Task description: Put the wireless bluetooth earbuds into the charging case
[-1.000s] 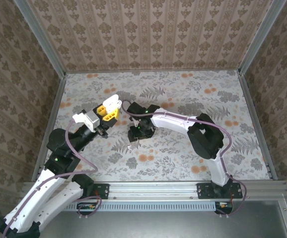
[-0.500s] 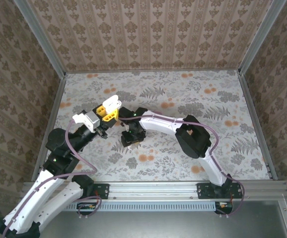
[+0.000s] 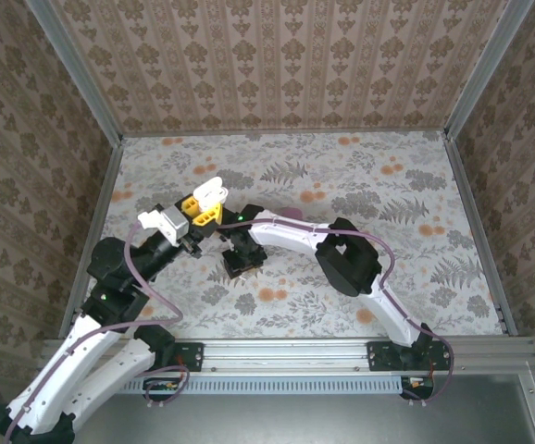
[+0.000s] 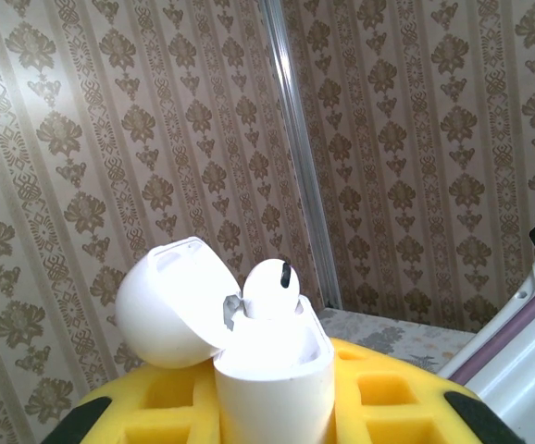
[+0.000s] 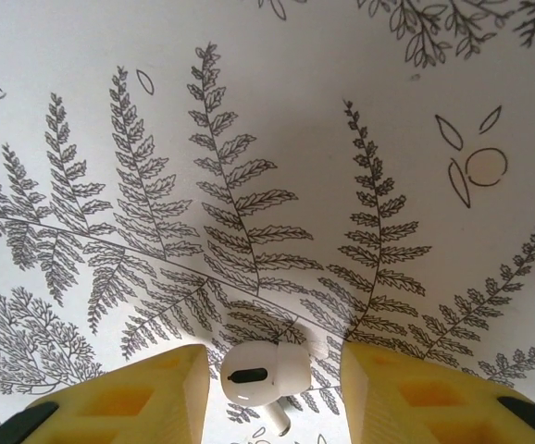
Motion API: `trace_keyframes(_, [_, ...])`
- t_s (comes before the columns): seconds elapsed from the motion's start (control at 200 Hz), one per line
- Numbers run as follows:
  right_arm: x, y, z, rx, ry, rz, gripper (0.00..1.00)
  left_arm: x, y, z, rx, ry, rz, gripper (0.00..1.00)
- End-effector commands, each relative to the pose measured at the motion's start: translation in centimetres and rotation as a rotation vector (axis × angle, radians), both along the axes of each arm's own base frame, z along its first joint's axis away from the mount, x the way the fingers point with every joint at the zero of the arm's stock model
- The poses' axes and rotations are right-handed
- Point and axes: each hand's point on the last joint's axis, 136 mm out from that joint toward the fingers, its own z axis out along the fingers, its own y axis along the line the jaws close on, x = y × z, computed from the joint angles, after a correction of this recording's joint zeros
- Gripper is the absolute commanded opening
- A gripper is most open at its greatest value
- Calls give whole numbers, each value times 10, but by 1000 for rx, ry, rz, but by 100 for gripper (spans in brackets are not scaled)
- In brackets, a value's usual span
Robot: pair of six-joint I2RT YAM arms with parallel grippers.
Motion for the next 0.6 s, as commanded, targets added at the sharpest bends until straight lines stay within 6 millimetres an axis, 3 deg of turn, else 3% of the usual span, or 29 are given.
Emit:
trace_keyframes(0.0, [-5,-9,-12,-81,-2,25,43,-8,4,24,-30,-68,-6,4])
trace_keyframes(0.35, [1,-10,-17,-108,-29,12,35,-6,1,22,-27,-57,-18,4])
trace_keyframes(0.595, [13,-25,-2,-102,-73,-38,30,-2,-4,21,-28,-43,-33,4])
